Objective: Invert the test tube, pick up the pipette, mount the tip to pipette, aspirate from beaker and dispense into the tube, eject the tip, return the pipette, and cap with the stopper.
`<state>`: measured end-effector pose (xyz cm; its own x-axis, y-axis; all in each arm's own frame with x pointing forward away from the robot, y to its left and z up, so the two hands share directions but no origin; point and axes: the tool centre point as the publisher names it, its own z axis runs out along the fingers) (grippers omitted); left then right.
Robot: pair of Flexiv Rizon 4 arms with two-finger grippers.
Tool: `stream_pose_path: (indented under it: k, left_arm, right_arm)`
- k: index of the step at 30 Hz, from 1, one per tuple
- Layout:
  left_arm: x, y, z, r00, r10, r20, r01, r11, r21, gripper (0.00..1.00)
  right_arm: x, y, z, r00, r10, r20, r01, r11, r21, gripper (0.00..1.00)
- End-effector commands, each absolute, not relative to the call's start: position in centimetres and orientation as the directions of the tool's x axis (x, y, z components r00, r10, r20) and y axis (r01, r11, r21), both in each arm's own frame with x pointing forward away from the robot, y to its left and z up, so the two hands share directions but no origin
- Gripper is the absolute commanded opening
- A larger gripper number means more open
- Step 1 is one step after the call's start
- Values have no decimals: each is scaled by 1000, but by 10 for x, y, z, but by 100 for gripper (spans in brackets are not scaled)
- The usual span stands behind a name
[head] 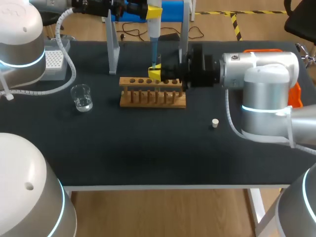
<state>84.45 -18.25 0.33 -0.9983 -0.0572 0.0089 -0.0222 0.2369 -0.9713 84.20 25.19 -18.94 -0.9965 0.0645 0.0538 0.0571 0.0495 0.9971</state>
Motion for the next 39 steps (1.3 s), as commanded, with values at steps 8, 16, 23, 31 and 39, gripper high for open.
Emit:
stream_pose_path:
  k: [8,16,23,31,39]
  left_arm:
    - [845,-182,0,-998,-55,10,-23,239,-971,0]
    - [845,-182,0,-998,-55,10,-23,239,-971,0]
    - [845,-182,0,-998,-55,10,-23,239,-971,0]
    - [845,-182,0,-998,-55,10,-23,239,-971,0]
    - [845,-182,0,-998,-55,10,-23,239,-971,0]
  right_arm:
    - [844,254,-177,-995,72,67,67,6,998,0]
    - [844,254,-169,-995,79,68,69,4,998,0]
    - [845,255,-163,-995,79,59,60,3,998,0]
    - [844,253,-165,-994,83,68,68,7,998,100]
    - [840,247,-187,-993,75,86,89,43,995,100]
